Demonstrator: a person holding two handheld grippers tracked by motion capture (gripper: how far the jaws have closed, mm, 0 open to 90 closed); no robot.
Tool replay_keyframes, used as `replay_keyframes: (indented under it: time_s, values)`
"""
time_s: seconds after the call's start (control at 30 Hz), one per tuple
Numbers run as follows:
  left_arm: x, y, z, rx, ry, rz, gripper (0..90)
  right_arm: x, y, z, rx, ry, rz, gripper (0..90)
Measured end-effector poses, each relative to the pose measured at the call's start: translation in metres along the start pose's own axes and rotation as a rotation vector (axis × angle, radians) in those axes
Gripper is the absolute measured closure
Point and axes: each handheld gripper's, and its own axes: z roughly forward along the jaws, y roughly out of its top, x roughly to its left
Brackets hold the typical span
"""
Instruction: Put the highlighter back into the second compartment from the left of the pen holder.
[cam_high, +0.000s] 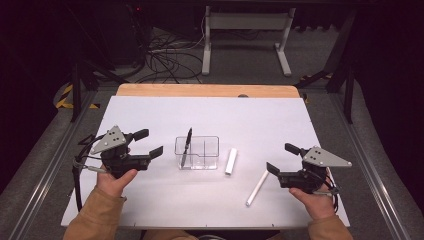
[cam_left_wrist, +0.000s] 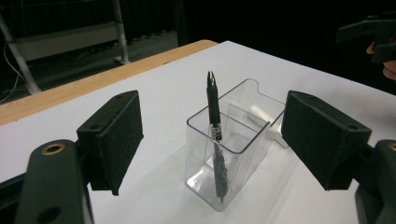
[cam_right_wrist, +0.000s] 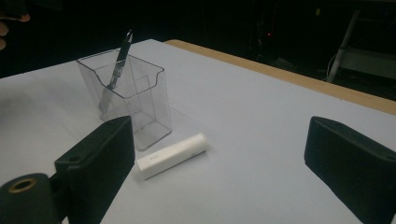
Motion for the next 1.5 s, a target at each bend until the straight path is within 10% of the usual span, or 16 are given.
replay_keyframes:
  time_s: [0.63,1.23,1.5]
  values:
    - [0.001,-0.011,-0.013,0.010,0.026,-0.016,21.5,0.007,0.014,0.007,0.069,-0.009,-0.037,26.0]
    - [-0.001,-0.013,-0.020,0.017,0.043,0.006,21.5,0.007,0.023,0.009,0.126,-0.057,0.057,30.3]
    - [-0.001,-0.015,-0.022,0.020,0.049,0.001,21.6,0.008,0.031,0.017,0.284,-0.070,0.101,32.2]
